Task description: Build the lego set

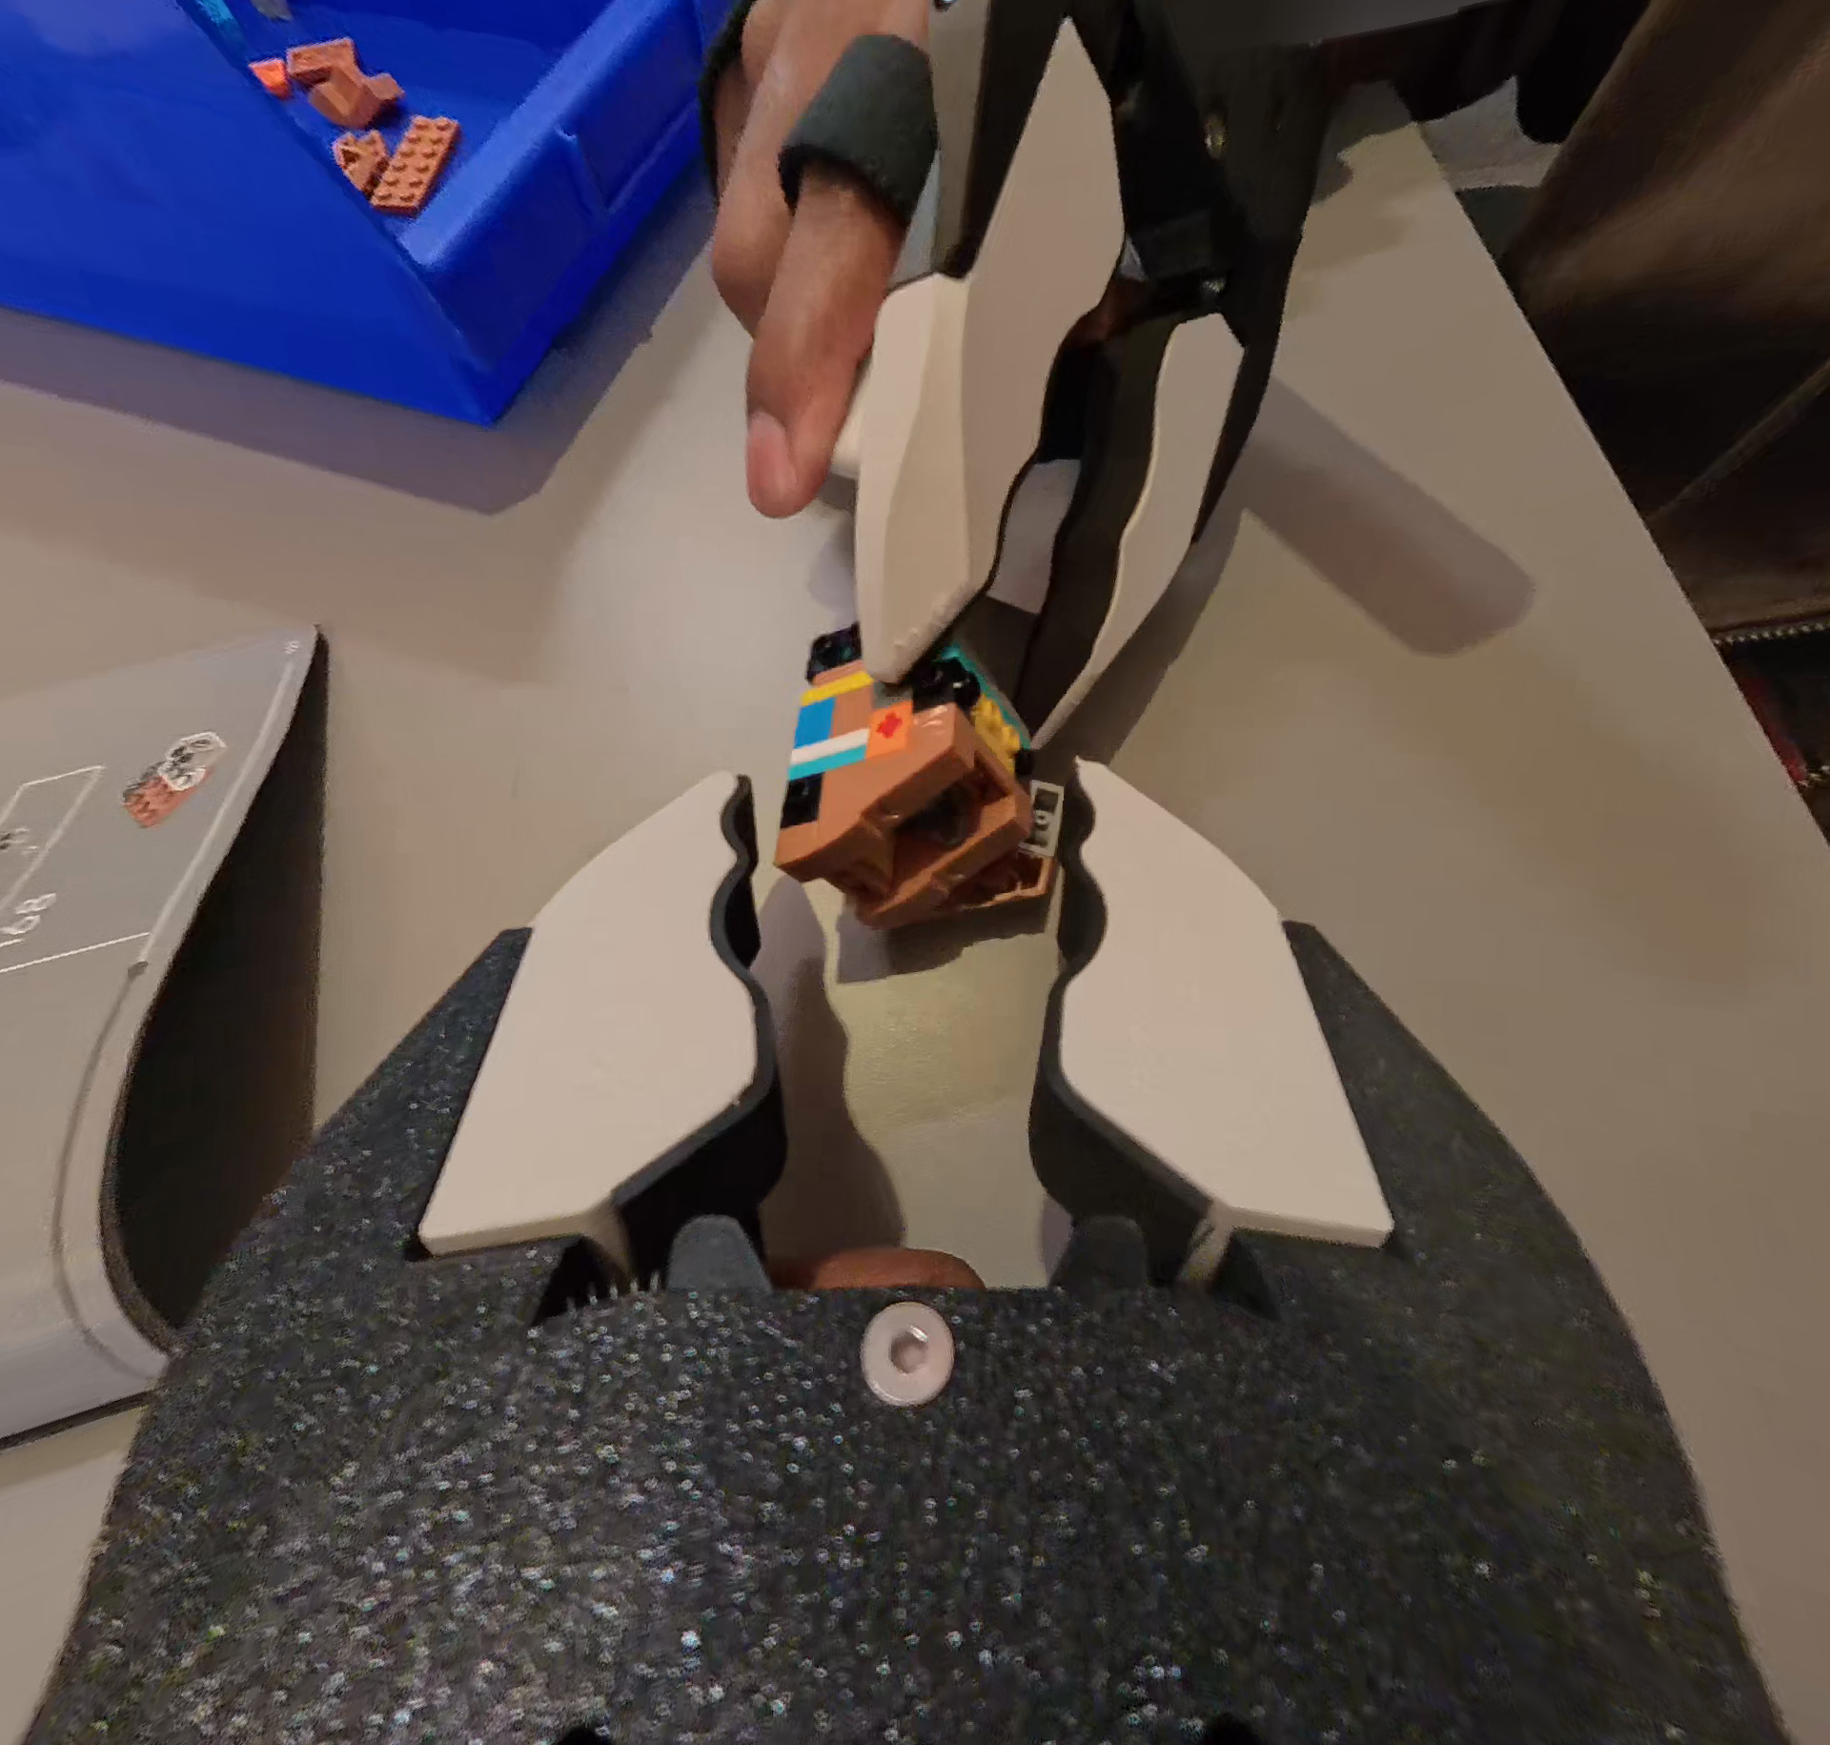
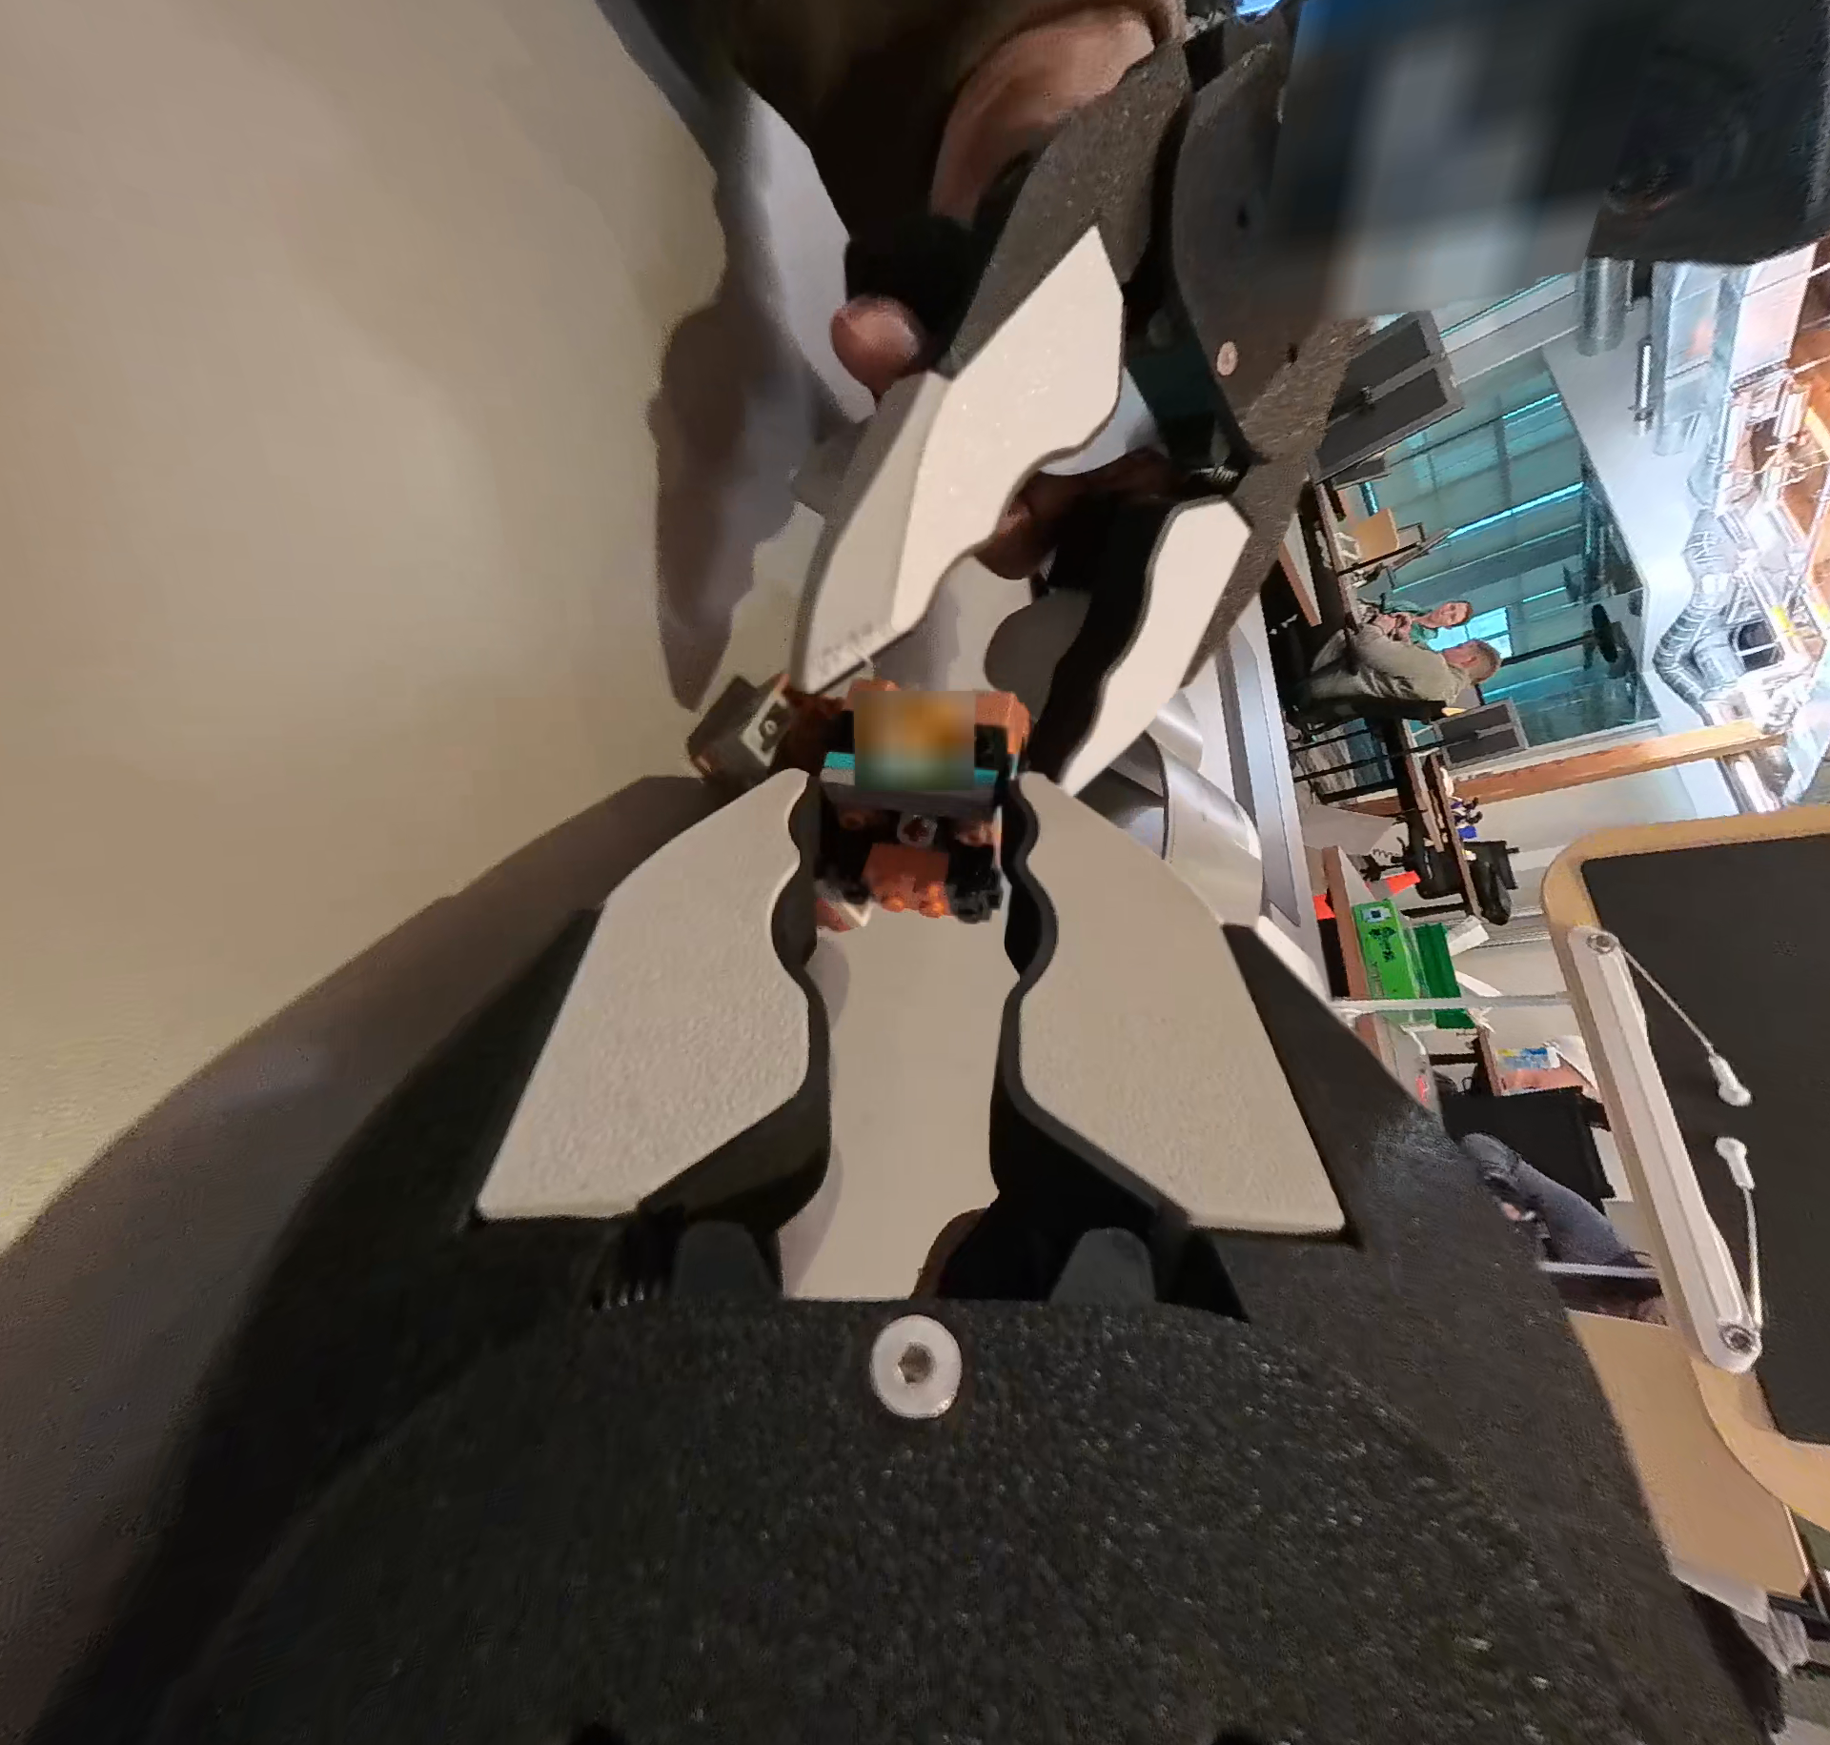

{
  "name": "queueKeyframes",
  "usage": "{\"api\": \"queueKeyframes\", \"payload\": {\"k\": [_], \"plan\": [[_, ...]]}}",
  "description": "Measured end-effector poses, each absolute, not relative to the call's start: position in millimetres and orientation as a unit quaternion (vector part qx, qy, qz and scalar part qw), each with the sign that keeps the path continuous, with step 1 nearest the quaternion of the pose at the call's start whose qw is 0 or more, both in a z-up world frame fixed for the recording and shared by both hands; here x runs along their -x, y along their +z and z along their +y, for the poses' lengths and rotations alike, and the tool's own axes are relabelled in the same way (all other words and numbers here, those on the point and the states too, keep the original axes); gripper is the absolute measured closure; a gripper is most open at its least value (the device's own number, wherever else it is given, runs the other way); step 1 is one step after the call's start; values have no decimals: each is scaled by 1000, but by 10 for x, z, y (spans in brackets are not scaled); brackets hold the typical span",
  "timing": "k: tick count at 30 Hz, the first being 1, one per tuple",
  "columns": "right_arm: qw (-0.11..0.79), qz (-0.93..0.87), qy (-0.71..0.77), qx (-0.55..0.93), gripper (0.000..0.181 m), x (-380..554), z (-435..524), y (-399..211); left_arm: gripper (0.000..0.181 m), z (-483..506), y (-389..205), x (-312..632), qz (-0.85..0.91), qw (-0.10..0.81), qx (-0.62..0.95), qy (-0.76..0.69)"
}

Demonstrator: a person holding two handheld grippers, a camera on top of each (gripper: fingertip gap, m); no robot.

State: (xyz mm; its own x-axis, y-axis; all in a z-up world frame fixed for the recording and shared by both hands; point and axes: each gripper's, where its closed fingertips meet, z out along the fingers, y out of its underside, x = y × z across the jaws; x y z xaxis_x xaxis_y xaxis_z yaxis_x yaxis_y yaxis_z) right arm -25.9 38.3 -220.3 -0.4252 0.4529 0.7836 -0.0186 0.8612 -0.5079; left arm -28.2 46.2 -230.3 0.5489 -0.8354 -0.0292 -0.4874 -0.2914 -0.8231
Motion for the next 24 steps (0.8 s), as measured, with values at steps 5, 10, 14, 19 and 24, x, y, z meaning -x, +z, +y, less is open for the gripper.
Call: {"api": "queueKeyframes", "payload": {"k": [5, 10, 14, 19, 24], "plan": [[503, -824, 230, 123, 140, 212, 341, -2229, 136, 450, -2314, 264, 438, 417, 770, -205], [486, -821, 267, 139, 133, 166, 346, -2168, 140, 406, -2307, 252, 452, 416, 761, -208], [434, -812, 321, 222, 121, 226, 374, -2171, 126, 361, -2335, 306, 460, 406, 764, -201], [381, -785, 382, 304, 118, 273, 393, -2095, 111, 387, -2402, 372, 458, 400, 772, -183], [311, -781, 404, 362, 115, 308, 339, -2177, 108, 416, -2563, 343, 466, 368, 787, -167]]}}
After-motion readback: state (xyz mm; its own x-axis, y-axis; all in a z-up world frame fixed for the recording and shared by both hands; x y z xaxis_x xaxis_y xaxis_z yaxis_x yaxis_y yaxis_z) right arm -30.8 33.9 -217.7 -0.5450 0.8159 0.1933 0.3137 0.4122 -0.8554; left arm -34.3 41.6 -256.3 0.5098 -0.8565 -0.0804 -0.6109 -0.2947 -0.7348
